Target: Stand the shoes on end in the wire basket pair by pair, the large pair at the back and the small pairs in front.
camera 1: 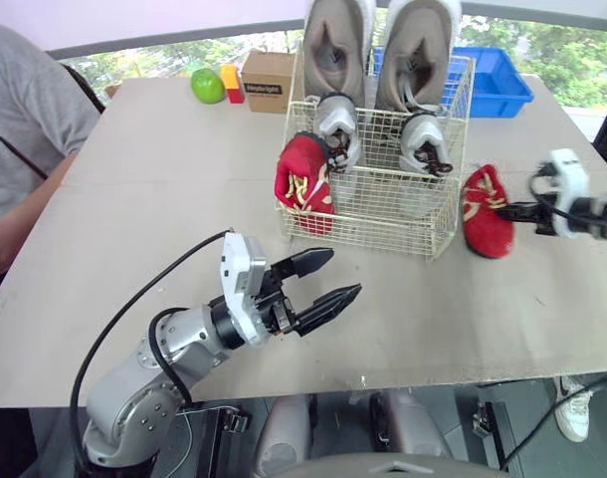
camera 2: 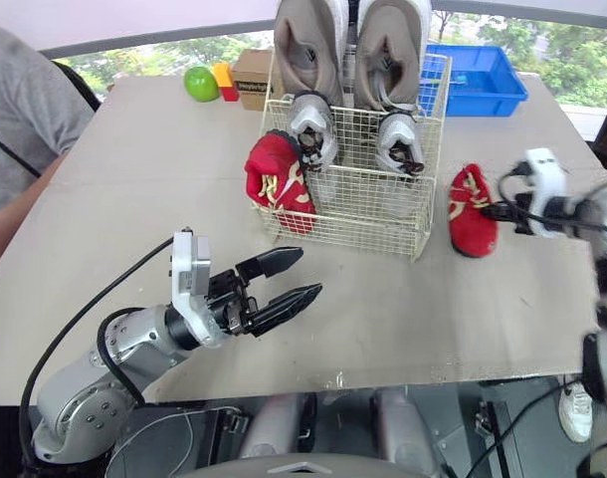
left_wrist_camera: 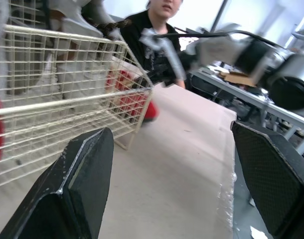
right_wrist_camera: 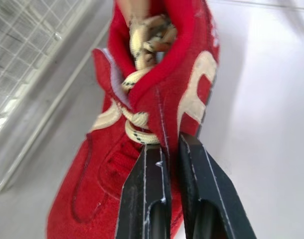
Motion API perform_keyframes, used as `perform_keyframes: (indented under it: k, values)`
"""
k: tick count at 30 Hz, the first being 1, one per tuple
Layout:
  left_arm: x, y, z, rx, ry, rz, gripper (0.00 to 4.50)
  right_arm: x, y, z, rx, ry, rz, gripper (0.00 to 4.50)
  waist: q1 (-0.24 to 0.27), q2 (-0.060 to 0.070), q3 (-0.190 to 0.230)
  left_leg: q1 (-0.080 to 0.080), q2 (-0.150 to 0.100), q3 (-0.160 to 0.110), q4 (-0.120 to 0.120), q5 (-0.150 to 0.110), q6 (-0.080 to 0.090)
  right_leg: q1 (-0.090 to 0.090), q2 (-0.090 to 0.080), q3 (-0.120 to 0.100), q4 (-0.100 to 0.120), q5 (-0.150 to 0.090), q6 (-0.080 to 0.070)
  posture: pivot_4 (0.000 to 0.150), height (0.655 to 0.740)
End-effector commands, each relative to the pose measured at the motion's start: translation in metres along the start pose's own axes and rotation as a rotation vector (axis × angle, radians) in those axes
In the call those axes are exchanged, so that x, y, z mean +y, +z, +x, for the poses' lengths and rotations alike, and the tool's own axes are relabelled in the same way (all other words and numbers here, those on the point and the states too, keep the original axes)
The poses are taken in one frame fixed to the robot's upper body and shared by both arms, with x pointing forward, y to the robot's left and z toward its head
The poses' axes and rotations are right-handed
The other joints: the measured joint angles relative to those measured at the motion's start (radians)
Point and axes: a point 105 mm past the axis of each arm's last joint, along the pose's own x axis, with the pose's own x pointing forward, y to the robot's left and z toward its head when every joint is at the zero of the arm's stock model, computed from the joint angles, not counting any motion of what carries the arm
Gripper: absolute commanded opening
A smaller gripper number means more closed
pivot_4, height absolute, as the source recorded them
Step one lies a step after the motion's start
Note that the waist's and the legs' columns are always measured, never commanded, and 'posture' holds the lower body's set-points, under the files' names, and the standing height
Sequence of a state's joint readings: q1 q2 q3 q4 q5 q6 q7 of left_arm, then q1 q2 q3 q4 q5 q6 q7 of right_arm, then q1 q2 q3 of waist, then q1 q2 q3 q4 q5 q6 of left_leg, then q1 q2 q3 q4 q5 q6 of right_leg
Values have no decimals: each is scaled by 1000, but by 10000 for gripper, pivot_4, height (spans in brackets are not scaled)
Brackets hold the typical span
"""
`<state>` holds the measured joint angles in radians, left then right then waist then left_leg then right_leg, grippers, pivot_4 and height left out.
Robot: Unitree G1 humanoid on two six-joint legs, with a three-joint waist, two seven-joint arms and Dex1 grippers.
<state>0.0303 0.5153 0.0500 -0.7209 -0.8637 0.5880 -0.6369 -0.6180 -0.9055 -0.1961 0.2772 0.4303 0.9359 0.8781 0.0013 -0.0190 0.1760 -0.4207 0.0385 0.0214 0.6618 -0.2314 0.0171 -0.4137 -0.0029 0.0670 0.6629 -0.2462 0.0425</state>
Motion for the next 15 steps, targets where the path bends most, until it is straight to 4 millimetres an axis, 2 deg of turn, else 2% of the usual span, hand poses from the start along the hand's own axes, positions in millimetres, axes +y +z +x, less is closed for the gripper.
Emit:
perform_keyframes:
  k: [1,2,4,5,7,9,10,15]
  values:
    - [-2,5,3,-27,-39,23,40764,50,71,-60,-468,139,-114,348,-17,1,0,0,0,0,-1,0,0,0,0,0,0,0,0,1500,7400]
    - [-1,5,4,-31,-38,22,40764,66,79,-74,-587,165,-127,348,-21,1,0,1,1,0,-3,0,0,-1,2,2,0,0,0,1500,7400]
    - [4,7,7,-43,-42,15,40764,113,89,-86,-731,237,-195,348,-41,1,0,7,1,-1,-8,0,0,0,4,4,1,0,1,1500,7400]
    - [6,8,8,-48,-44,14,40764,135,92,-83,-776,241,-238,348,-43,1,0,7,1,-1,-8,0,0,1,4,3,1,0,1,1500,7400]
    - [13,8,8,-54,-36,21,40764,173,98,-62,-909,170,-321,348,-53,2,-1,8,2,-1,-8,0,0,1,7,3,3,-2,4,1500,7400]
    - [18,7,7,-50,-37,30,40764,195,94,-46,-979,151,-368,348,-59,2,-1,9,3,-3,-8,0,0,0,8,4,4,-2,3,1500,7400]
    - [18,8,6,-51,-41,26,40764,199,89,-37,-987,133,-382,348,-58,2,-1,9,3,-3,-8,1,-1,0,8,3,4,-2,3,1500,7400]
    - [22,10,-2,-38,-28,26,40764,186,58,-6,-997,-76,-523,348,-29,0,-2,4,0,0,-8,2,-3,-1,-1,3,0,0,0,1500,7400]
